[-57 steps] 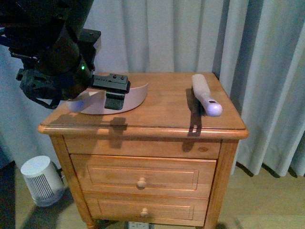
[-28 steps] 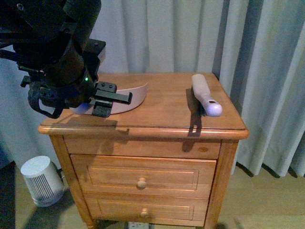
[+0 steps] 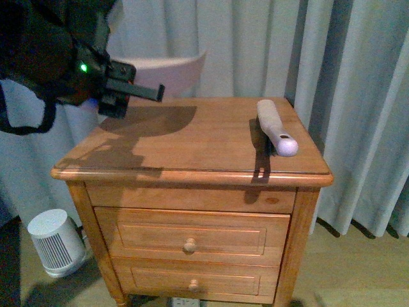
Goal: Clean up trash
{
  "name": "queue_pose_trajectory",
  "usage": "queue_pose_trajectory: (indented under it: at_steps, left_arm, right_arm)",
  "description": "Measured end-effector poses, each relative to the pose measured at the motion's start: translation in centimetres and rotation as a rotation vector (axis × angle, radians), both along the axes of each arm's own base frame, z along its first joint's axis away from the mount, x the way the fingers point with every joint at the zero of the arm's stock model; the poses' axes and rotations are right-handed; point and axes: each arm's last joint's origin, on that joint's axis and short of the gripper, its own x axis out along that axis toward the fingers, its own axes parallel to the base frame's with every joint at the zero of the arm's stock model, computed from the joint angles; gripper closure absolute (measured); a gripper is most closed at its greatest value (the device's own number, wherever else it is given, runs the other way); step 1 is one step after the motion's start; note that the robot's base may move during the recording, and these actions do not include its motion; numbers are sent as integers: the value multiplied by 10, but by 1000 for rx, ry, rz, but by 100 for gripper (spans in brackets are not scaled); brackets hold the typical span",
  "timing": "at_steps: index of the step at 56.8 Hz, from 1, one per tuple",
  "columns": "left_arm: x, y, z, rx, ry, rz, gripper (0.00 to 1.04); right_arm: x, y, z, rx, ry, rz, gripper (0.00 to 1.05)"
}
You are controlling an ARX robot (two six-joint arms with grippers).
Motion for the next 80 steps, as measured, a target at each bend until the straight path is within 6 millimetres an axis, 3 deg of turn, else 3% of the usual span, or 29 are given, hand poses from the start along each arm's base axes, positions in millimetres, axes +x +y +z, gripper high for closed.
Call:
queue_pose_trajectory:
  at_steps: [7,17,30,41,54,59,65,73,77,80]
  left_arm:
    - [-27,9,26,20,-228,-39,77]
    - [-91,26,51,4,-515,-100,77]
    - [-183,43,50,-34,-743,-173,77]
    - [-233,60,40,-95,-848,-183,77]
    - [-270,71,15,-168,-831,-267,77]
    - [-274,73,13,-190,-840,-263,77]
    - [-275,74,13,-199,-840,-264,77]
    - [-275,74,13,-201,-840,-264,77]
    - [-275,74,13,-203,-840,-264,77]
    - [-275,74,13,-203,-839,-264,77]
  right_arm:
    - [0,0,0,0,0,0,7]
    - [0,0,0,0,0,0,7]
    - [0,0,0,0,0,0,7]
    - [0,0,0,0,0,0,7]
    - [0,0,0,0,0,0,7]
    - [0,0,0,0,0,0,7]
    - [5,3,0,-92,100,-168,7]
    - [30,8,27,-99,191,-136,7]
    - [49,12,47,-70,234,-107,7]
    - [79,21,69,-36,314,-59,7]
